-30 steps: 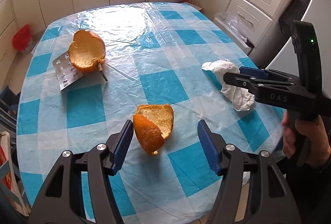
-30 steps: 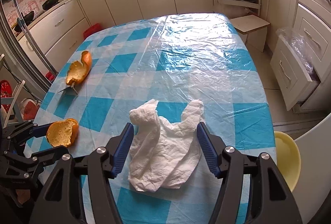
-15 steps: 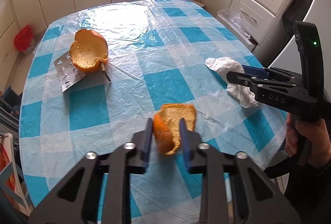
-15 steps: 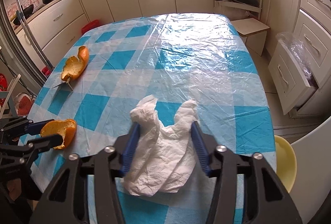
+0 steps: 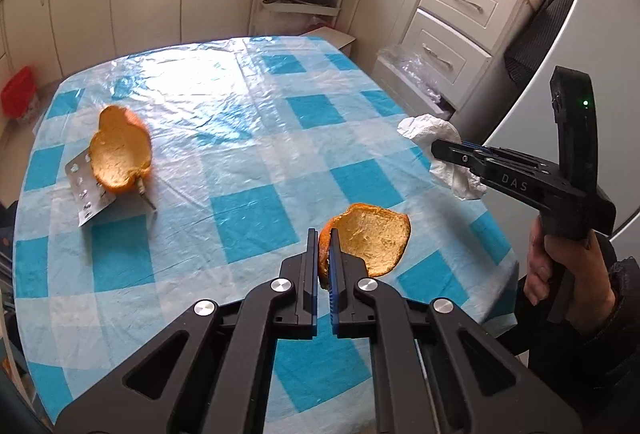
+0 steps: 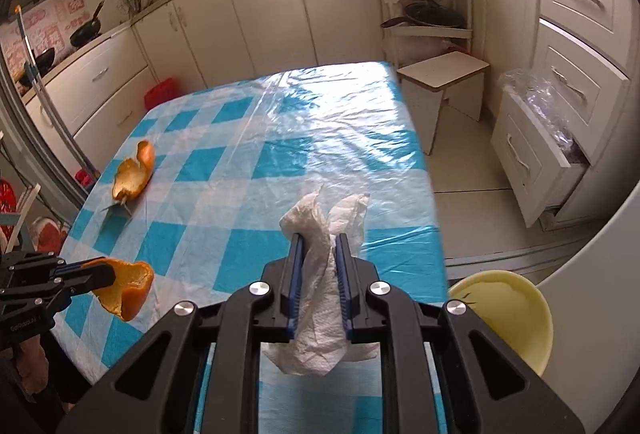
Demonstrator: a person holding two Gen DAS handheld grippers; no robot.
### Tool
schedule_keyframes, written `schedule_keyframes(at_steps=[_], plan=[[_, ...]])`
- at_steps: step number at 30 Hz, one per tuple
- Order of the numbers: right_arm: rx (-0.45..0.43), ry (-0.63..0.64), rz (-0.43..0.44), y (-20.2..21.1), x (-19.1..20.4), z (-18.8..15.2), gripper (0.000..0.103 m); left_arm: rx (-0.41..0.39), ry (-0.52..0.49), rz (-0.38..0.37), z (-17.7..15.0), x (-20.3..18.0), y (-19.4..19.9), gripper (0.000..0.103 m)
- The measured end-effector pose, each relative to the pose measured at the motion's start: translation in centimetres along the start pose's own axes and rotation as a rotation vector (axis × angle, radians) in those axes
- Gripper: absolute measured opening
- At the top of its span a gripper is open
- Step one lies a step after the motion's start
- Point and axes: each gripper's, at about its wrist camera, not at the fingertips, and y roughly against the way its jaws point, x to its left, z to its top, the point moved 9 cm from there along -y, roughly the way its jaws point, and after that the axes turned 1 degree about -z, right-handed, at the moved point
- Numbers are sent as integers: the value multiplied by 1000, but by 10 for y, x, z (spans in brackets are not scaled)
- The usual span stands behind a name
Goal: Collect trash
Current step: 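Carry the peel and tissue with both tools to the yellow bucket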
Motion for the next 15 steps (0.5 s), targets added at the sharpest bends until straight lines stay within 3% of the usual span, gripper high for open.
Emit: schedule_keyframes(at_steps=[8, 15], plan=[[-38, -176, -93, 28, -92, -5, 17, -15, -41, -51, 39, -82, -20, 4], [81, -333, -133, 9, -154, -44, 20, 18, -34, -98, 58, -158, -75, 4]])
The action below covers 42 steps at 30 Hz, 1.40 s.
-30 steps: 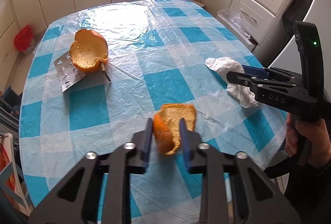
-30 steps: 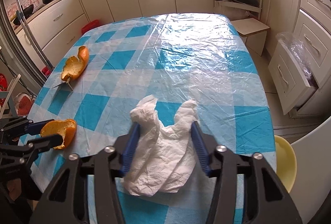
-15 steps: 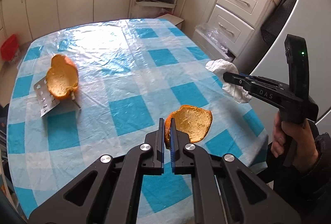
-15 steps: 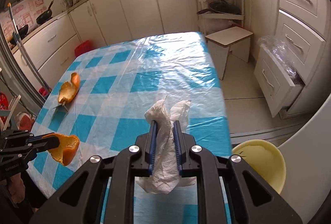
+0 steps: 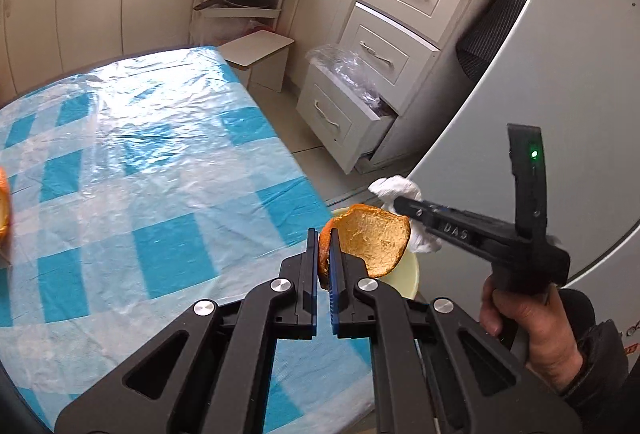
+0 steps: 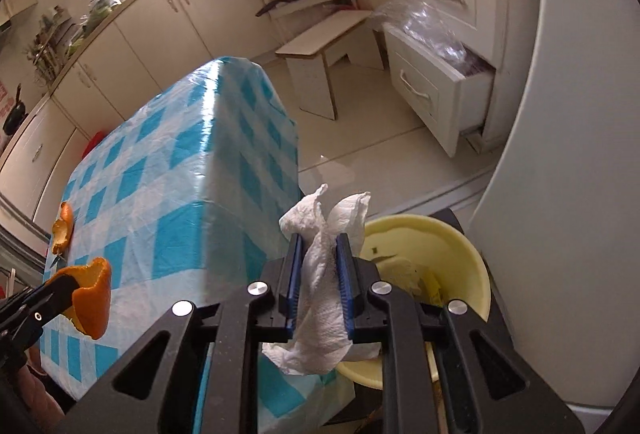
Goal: Collect trash
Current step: 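Carry the peel and tissue with both tools to the yellow bucket, then open both tools over the bucket to drop the peel and tissue, then return both tools to the table toward the last peel and blister pack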
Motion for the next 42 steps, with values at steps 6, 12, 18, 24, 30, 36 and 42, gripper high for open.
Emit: schedule_keyframes(at_steps=[6, 12, 18, 24, 30, 36, 42], plan=[[67, -160, -12, -15, -37, -7, 51, 59, -11, 18, 8, -37, -52, 4], [-135, -271, 1, 35, -59, 20, 61, 124, -28, 57, 4, -50, -84, 4], [-276, -281, 64, 73, -57, 44, 66, 190, -44, 79, 2, -66, -117, 16], [-297, -294, 103, 79, -56, 56, 67, 165, -28, 74, 7, -68, -119, 50], [-312, -279, 121, 83, -45, 59, 68, 113, -6, 89, 11, -47, -89, 54], [-303, -241, 143, 80, -24, 60, 69, 51, 31, 132, 8, -16, -51, 57], [-299, -182, 156, 77, 1, 61, 69, -8, 70, 192, 8, 21, -14, 65]])
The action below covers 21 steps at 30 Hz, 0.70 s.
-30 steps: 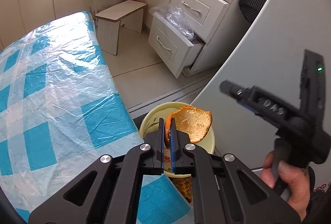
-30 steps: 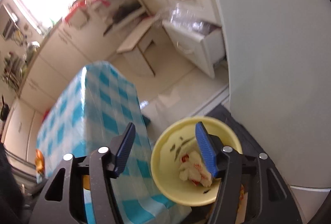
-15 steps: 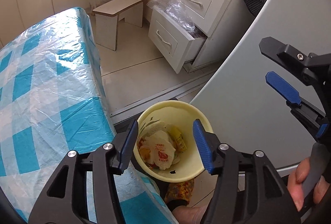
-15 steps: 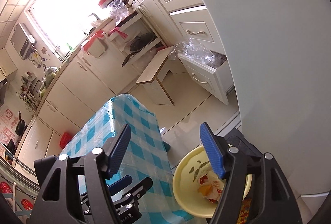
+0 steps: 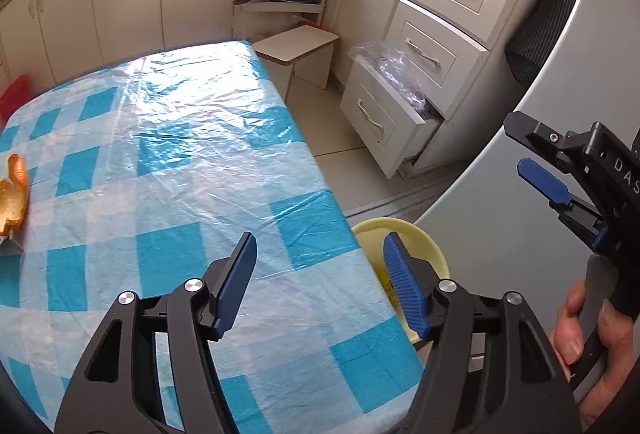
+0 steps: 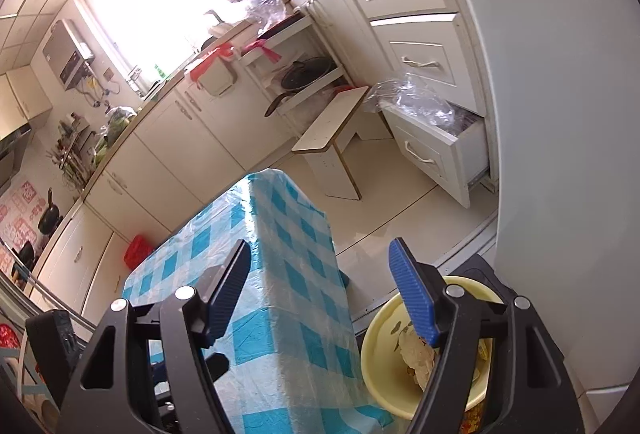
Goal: Collect trash
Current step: 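Return both tools to the table toward the last peel and blister pack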
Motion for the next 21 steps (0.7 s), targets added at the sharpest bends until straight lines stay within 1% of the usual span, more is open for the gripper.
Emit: schedule_keyframes(at_steps=[2, 4, 8, 12, 21], plan=[[5, 19, 2, -2, 6, -2, 70, -22, 7, 25, 1, 12, 9, 72], [12, 35, 5, -4, 12, -5, 70, -48, 12, 60, 3, 22, 19, 78], [23, 69, 5, -9, 24, -11, 71, -83, 13, 111, 4, 41, 37, 84], [42, 111, 6, -16, 40, -20, 73, -99, 19, 153, 4, 60, 49, 86], [87, 221, 8, -36, 81, -44, 75, -110, 58, 212, -7, 109, 70, 87]])
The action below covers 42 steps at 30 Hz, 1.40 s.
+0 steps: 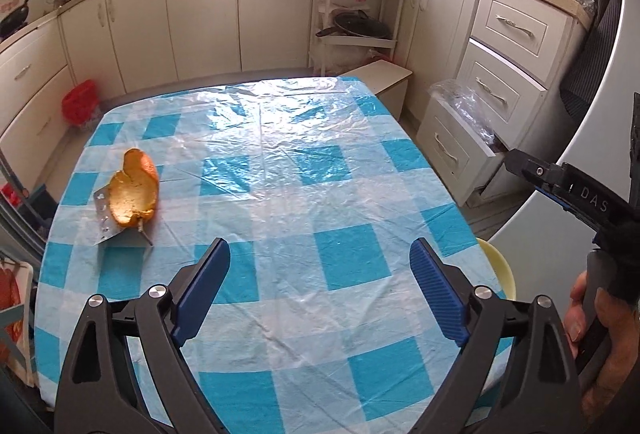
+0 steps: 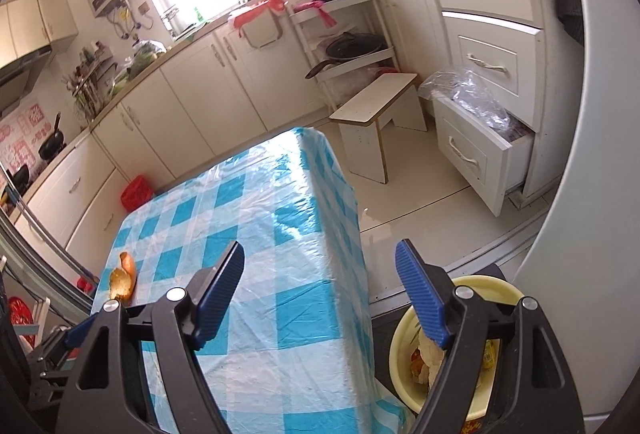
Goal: Collect trash
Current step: 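Return both tools to the table toward the last peel and blister pack, then grasp the orange peel with the right tool while the left tool grasps the silver blister pack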
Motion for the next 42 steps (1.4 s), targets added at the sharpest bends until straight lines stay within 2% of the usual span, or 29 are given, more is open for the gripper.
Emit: schedule_keyframes(at_steps=[9, 13, 16, 20, 22, 25, 29, 32, 33, 35, 36, 37, 38, 39, 42], plan=[[66, 148, 24, -26, 62, -26, 75, 5, 17, 50, -2, 62, 14, 88], [93, 229, 66, -34, 98, -37, 75, 14, 38, 102, -2, 112, 22, 88], [115, 285, 100, -39, 127, -47, 75, 18, 127, 145, -2, 162, 29, 88], [154, 370, 150, -53, 174, -62, 75, 14, 320, 178, -5, 224, 33, 88], [172, 415, 166, -64, 197, -67, 75, 14, 420, 184, -12, 247, 32, 88], [197, 477, 170, -84, 230, -74, 75, 10, 520, 175, -18, 266, 32, 88], [254, 523, 158, -124, 264, -83, 75, -7, 557, 172, -15, 275, 30, 88], [286, 551, 151, -149, 282, -92, 75, 20, 505, 195, -10, 279, 20, 88], [294, 552, 151, -156, 287, -93, 73, 37, 474, 210, -8, 279, 15, 88], [310, 556, 154, -167, 295, -96, 63, 67, 425, 227, -5, 282, 5, 88], [319, 562, 151, -172, 297, -97, 52, 77, 406, 234, -4, 283, 1, 88], [329, 563, 150, -176, 298, -99, 38, 88, 386, 239, -4, 283, -4, 88], [333, 552, 176, -177, 300, -98, 30, 102, 362, 238, -3, 283, -10, 88], [329, 553, 175, -176, 299, -97, 11, 114, 340, 239, -3, 282, -16, 88], [314, 561, 178, -169, 290, -89, 7, 134, 251, 232, 3, 274, -34, 88]])
